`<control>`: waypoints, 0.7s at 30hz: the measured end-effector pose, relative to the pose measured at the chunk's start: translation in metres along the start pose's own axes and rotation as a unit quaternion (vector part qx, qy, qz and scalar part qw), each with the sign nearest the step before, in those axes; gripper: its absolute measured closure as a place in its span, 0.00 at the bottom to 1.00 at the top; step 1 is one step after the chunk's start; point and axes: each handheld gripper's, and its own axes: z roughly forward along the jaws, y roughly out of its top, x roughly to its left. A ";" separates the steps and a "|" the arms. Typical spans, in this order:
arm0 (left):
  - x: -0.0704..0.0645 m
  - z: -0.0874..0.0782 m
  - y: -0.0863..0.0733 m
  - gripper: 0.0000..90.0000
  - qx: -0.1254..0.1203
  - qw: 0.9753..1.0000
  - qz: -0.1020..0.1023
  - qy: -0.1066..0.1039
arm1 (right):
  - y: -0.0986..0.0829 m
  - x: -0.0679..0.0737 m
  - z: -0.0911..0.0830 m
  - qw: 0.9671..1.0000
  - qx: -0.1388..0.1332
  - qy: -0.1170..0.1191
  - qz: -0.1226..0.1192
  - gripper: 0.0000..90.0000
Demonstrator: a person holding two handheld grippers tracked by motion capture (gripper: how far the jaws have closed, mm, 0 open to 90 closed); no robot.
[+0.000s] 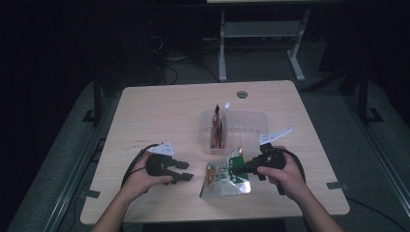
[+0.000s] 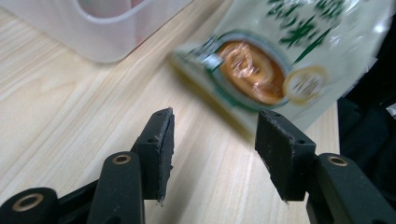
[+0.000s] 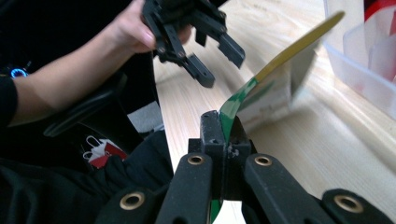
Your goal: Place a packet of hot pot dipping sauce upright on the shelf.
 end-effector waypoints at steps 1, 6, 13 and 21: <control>0.000 0.000 -0.001 0.51 0.001 1.000 -0.002 0.001 | 0.001 0.001 -0.002 1.000 -0.004 0.003 0.001 1.00; 0.001 0.000 -0.003 0.50 0.015 1.000 -0.001 0.003 | 0.004 0.004 -0.012 1.000 -0.022 0.002 -0.010 1.00; 0.004 0.000 -0.006 0.45 0.022 0.999 -0.020 0.013 | 0.010 0.009 -0.029 0.999 -0.045 0.003 -0.014 1.00; 0.006 0.000 -0.008 0.40 0.029 0.999 -0.025 0.022 | 0.022 0.012 -0.048 0.997 -0.070 -0.006 -0.021 1.00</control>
